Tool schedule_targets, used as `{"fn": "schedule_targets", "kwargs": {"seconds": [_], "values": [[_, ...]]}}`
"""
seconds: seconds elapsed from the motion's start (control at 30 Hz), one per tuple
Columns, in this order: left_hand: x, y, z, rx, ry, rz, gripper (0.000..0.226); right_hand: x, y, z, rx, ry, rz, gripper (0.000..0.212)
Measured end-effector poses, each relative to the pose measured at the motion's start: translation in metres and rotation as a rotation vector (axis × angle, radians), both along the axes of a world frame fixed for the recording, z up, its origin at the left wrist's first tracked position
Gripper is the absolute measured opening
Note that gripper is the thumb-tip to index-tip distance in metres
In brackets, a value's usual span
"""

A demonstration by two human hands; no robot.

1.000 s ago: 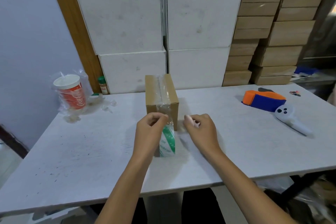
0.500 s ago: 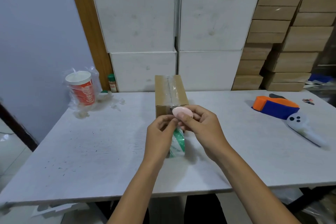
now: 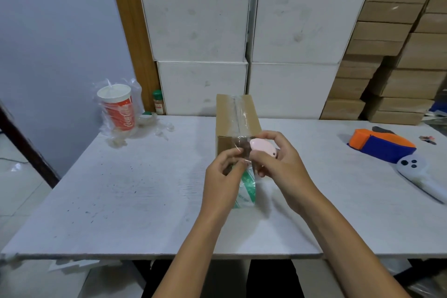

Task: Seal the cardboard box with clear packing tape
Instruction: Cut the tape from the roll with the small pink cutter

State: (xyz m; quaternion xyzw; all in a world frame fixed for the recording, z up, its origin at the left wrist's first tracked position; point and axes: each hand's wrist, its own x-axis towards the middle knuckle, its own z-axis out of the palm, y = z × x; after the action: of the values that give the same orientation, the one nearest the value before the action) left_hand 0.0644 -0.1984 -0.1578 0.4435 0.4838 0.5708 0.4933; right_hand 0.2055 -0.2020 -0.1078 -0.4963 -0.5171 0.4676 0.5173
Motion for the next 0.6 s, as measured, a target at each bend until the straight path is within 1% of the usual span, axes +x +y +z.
{"fn": "schedule_targets", "kwargs": {"seconds": [0.07,0.1,0.2,0.23,0.3,0.37,0.53,0.6], "values": [[0.001,0.000,0.000,0.005,-0.005,0.008,0.021,0.000,-0.001,-0.003,0.012,-0.046,-0.019,0.032],[0.002,0.000,0.000,0.006,-0.007,0.015,0.019,0.000,-0.001,-0.003,0.023,-0.069,-0.031,0.029],[0.004,0.001,0.002,0.009,-0.011,0.035,0.018,0.000,0.003,-0.003,0.095,-0.156,-0.042,0.009],[0.004,0.002,0.002,0.008,-0.009,0.042,0.018,0.000,0.004,-0.002,0.133,-0.208,-0.046,0.007],[0.005,0.003,0.004,0.007,-0.017,0.055,0.018,0.000,0.007,0.000,0.196,-0.333,-0.063,0.016],[0.005,0.003,0.006,0.008,-0.036,0.067,0.017,0.000,0.009,0.005,0.235,-0.437,-0.077,0.019],[0.004,0.004,0.010,0.018,0.002,0.078,0.019,-0.003,0.015,0.012,0.256,-0.608,0.041,0.016],[0.004,0.003,0.010,0.022,0.019,0.076,0.021,-0.004,0.017,0.014,0.287,-0.707,0.081,0.014]]}}
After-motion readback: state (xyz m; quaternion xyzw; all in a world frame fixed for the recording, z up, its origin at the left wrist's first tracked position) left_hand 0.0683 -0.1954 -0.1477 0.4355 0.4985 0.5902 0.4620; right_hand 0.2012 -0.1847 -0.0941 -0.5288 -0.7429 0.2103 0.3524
